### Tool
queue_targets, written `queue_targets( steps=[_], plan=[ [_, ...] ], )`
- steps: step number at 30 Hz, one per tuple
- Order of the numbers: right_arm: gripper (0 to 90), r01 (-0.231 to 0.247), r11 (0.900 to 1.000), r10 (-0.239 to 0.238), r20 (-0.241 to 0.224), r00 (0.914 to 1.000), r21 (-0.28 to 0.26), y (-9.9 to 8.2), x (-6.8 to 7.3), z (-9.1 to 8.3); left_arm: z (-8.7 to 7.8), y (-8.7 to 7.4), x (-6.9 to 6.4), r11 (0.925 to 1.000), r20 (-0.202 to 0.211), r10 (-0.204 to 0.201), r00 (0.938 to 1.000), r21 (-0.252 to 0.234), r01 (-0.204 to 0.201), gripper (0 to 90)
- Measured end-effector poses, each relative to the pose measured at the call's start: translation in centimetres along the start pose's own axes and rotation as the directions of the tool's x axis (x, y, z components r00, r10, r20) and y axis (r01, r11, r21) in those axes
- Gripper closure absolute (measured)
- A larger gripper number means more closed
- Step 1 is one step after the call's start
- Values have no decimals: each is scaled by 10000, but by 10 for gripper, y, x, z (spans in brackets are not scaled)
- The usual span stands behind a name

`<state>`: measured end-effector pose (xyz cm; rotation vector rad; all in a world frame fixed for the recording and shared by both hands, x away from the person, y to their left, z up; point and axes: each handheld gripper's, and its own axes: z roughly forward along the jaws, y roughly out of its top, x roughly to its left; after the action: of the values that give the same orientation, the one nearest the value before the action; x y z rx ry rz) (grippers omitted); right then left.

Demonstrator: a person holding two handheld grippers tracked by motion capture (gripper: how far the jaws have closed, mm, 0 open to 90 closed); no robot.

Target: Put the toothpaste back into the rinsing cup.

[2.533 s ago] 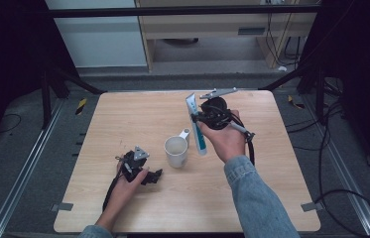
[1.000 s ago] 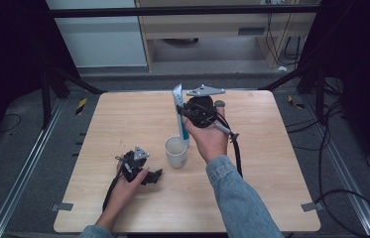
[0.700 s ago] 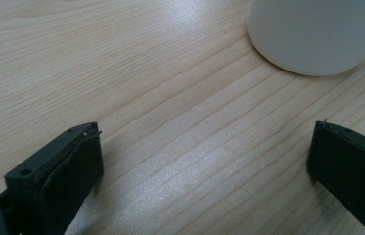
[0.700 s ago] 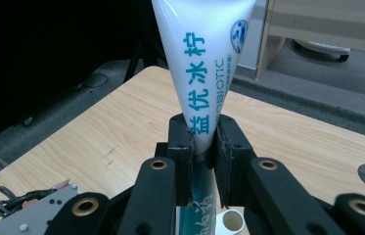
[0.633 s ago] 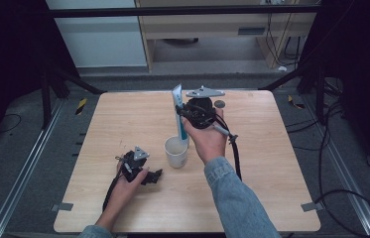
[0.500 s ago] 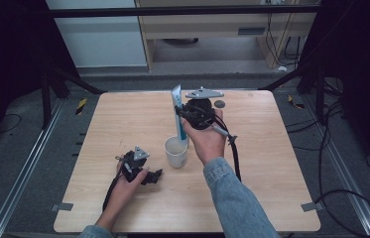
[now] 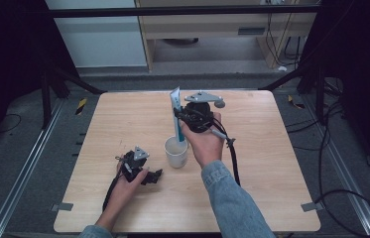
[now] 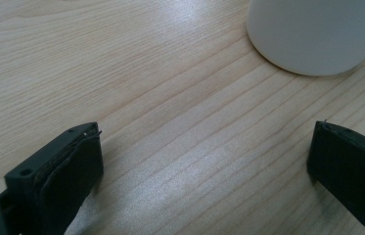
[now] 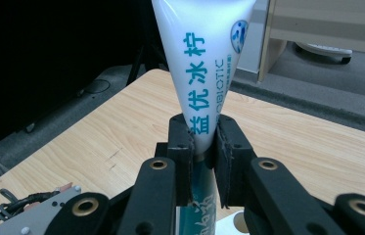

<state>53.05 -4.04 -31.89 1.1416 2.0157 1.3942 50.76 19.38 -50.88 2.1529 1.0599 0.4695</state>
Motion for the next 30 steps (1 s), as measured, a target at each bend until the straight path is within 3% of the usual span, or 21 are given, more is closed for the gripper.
queue_targets(
  steps=[30],
  plan=[
    [787,-232,9995,235,147,9996,-206,-17,8,5,0,0,0,10000,4,1,10000,8,-1,0]
  ],
)
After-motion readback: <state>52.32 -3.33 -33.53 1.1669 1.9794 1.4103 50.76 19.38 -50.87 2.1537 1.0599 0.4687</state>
